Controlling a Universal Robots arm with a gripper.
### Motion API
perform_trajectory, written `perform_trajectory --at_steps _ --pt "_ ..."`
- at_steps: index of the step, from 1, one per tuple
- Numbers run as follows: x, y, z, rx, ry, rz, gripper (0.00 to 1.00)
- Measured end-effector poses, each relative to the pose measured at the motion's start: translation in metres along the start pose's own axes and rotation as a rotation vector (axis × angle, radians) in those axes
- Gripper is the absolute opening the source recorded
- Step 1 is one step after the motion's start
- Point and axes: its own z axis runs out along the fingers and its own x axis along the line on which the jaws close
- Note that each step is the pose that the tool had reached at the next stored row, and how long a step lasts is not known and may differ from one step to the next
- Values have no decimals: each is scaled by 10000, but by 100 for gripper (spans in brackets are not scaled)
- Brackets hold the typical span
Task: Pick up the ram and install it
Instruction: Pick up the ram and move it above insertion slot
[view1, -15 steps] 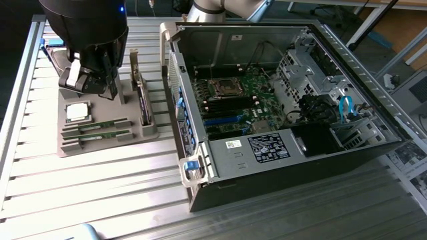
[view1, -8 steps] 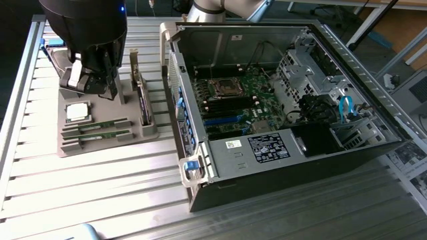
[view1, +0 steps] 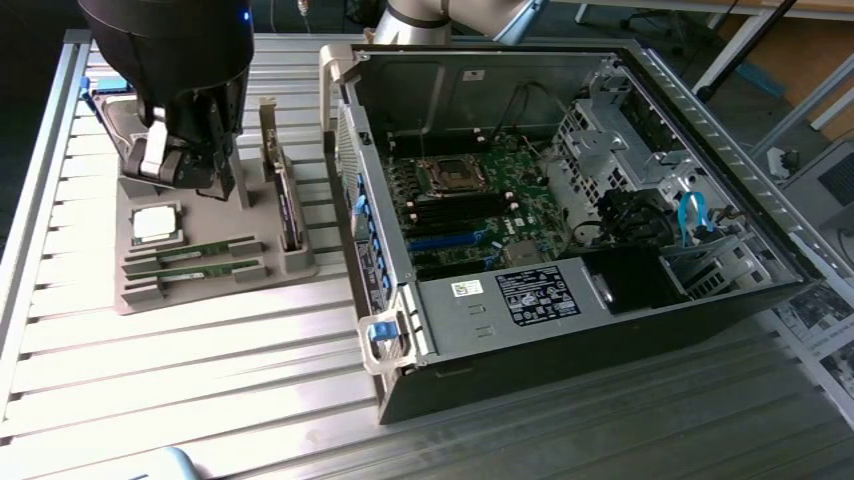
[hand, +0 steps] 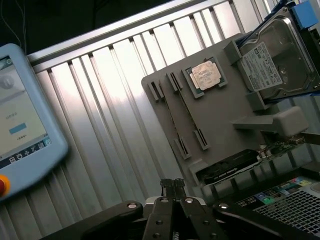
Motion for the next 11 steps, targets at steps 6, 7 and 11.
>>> perform_trajectory --at_steps 6,7,11 --pt "0 0 1 -8 14 -310 11" --pt "0 0 1 -9 16 -356 11" --pt "0 0 2 -14 24 -542 11"
